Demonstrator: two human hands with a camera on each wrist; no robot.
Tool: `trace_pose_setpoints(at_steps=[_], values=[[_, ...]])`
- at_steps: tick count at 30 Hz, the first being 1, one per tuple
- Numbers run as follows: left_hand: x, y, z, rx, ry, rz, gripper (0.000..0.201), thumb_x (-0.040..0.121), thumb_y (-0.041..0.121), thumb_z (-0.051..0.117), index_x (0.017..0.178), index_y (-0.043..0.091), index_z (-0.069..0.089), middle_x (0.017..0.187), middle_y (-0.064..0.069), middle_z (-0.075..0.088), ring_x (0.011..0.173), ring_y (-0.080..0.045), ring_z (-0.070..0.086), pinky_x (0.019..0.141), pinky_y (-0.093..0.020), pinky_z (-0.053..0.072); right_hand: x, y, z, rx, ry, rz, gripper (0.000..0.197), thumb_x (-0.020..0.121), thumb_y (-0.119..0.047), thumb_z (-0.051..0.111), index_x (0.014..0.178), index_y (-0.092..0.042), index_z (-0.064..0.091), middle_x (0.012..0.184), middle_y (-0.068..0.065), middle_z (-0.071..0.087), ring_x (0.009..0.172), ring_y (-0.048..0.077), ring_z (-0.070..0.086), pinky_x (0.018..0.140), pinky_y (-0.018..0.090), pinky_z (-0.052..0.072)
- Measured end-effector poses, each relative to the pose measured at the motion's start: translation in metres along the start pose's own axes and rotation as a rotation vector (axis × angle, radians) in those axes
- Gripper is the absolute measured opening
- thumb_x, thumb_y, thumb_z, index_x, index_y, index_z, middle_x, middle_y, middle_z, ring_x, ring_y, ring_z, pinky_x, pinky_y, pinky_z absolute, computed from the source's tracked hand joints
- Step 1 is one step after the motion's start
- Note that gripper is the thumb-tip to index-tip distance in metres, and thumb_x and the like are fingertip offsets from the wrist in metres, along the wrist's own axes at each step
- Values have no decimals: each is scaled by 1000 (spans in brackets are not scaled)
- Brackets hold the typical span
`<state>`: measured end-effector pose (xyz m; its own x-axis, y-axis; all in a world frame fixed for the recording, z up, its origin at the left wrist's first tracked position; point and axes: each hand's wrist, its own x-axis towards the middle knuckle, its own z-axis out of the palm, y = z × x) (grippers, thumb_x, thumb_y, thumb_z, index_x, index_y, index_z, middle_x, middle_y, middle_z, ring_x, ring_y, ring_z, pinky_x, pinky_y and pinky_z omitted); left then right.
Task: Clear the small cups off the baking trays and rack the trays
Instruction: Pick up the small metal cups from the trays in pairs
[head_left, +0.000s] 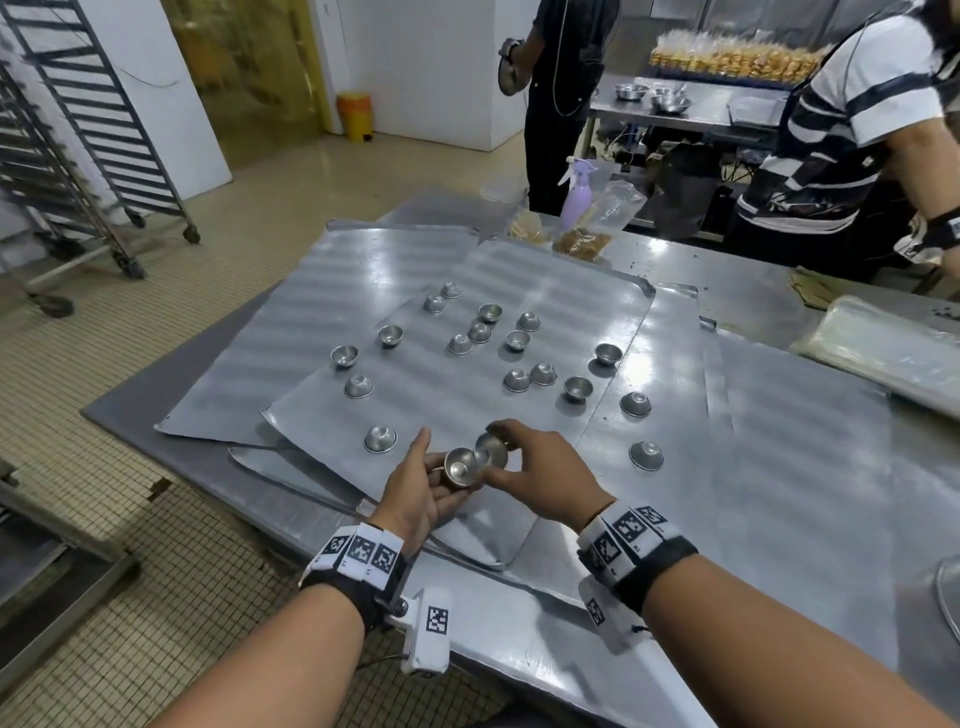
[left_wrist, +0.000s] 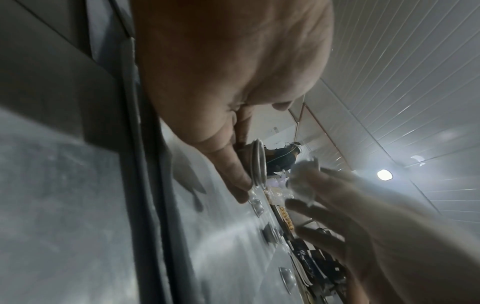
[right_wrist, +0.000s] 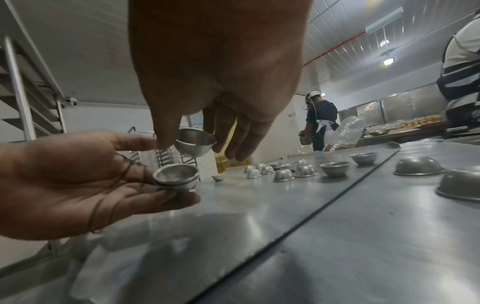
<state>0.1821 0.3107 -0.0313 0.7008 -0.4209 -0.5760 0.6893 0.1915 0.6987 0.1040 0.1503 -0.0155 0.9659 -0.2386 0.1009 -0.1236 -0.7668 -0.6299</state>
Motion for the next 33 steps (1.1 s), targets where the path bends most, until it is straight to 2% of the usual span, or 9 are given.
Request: trace_pose_setpoints(at_steps=[3, 6, 10, 12, 16, 19, 24, 27, 33], values=[[0, -2, 10, 52, -56, 28, 53, 103, 49, 46, 105, -1, 64, 87, -17, 76, 76, -24, 74, 72, -34, 60, 1, -6, 5, -58, -34, 8, 54, 78, -50, 73, 126, -31, 56, 115, -7, 71, 104, 18, 65, 86, 38, 52], [2, -5, 17, 154, -111, 64, 37, 102, 34, 53, 103, 0, 67, 89, -17, 75, 76, -22, 73, 78, -35, 59, -3, -3, 7, -77, -28, 58, 55, 78, -48, 74, 127, -33, 55, 113, -5, 71, 101, 20, 66, 84, 37, 52], [6, -11, 21, 251, -170, 82, 18, 97, 14, 62, 99, 0, 73, 84, -15, 72, 70, -17, 70, 66, -27, 58, -11, 5, 4, -60, -36, 122, 64, 76, -55, 73, 133, -35, 52, 119, -5, 69, 108, 18, 63, 88, 36, 51], [9, -15, 23, 273, -178, 88, 16, 95, 10, 63, 99, -3, 72, 87, -17, 72, 73, -20, 71, 66, -27, 59, -17, 10, -3, -10, -54, 139, 73, 77, -60, 70, 141, -35, 47, 128, -6, 65, 114, 16, 61, 93, 35, 50], [19, -22, 32, 275, -187, 49, 14, 95, 8, 64, 100, -3, 70, 103, -25, 74, 98, -33, 75, 95, -43, 57, -29, 37, -22, 0, 39, 237, 54, 90, -47, 60, 139, -29, 50, 132, -4, 62, 108, 13, 61, 91, 31, 49], [25, -27, 41, 313, -169, 22, 9, 93, 9, 64, 96, 3, 70, 100, -21, 76, 99, -31, 75, 103, -53, 51, -34, 76, -39, -85, 96, 422, 45, 93, -39, 56, 135, -23, 54, 131, 1, 61, 114, 20, 58, 95, 35, 47], [33, -34, 59, 359, -180, 32, 11, 94, 0, 62, 100, -5, 69, 100, -26, 73, 99, -34, 75, 101, -52, 53, -38, 127, -73, -199, 70, 580, 37, 93, -28, 54, 128, -16, 57, 126, 13, 60, 113, 32, 57, 90, 36, 45], [37, -36, 69, 375, -191, 41, 10, 92, -2, 63, 98, -6, 70, 96, -27, 73, 98, -38, 74, 100, -50, 53, -35, 141, -82, -228, 9, 574, 48, 96, -27, 53, 141, -13, 48, 136, 16, 54, 122, 32, 53, 98, 38, 44], [37, -41, 83, 405, -185, 53, 8, 93, -3, 62, 96, -6, 69, 94, -27, 72, 92, -37, 74, 70, -34, 62, -23, 153, -80, -256, -98, 553, 51, 95, -27, 54, 144, -16, 44, 137, 14, 53, 121, 33, 55, 99, 41, 46]])
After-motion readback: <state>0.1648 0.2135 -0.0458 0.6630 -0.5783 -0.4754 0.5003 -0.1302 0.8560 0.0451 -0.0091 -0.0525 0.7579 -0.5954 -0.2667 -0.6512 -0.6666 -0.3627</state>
